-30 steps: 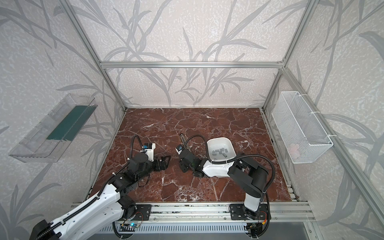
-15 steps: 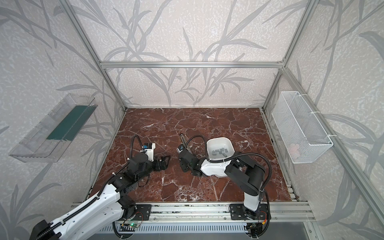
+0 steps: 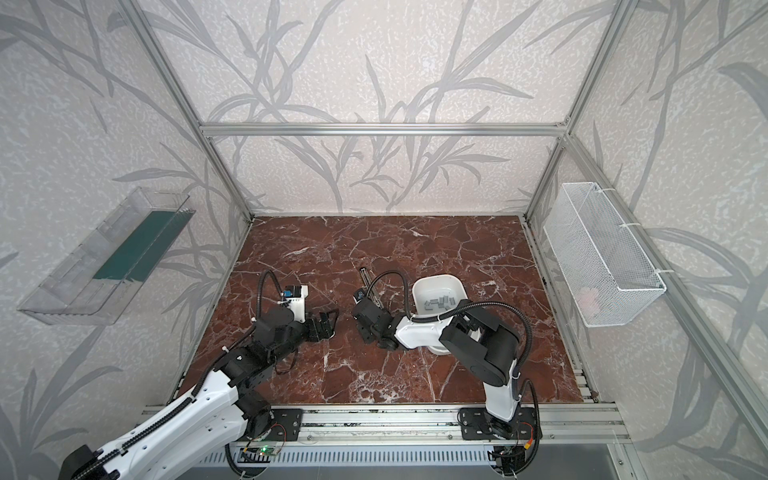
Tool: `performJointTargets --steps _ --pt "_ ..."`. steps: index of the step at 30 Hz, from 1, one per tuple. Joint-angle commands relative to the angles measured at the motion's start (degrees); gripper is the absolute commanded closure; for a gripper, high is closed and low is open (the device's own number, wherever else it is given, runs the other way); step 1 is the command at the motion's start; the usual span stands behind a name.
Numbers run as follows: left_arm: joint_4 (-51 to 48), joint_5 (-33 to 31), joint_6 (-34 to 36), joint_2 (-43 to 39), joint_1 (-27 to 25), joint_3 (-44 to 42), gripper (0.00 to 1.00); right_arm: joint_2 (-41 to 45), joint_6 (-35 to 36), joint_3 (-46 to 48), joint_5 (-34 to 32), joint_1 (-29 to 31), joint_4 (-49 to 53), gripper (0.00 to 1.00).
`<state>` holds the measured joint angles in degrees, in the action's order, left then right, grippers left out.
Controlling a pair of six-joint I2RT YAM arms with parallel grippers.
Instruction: Load the staples into the stapler
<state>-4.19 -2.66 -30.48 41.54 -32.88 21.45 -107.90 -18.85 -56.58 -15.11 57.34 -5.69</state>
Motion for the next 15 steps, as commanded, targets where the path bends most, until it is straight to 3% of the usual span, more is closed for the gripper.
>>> performJointTargets --steps 1,7,15 --pt "1.7 -2.3 -0.3 0.1 0.2 -1.2 0.04 -1.4 -0.2 -0.3 1.0 -0.2 0.3 0.75" --pt "2.8 -0.5 -3.5 2.9 2.8 -1.4 0.02 -0.3 1.4 2.3 4.1 0.9 -3.9 0.80" --pt "9.7 11.1 -6.9 7.7 11.0 -3.1 0.02 1.6 0.6 7.4 4.6 5.0 -10.6 0.82"
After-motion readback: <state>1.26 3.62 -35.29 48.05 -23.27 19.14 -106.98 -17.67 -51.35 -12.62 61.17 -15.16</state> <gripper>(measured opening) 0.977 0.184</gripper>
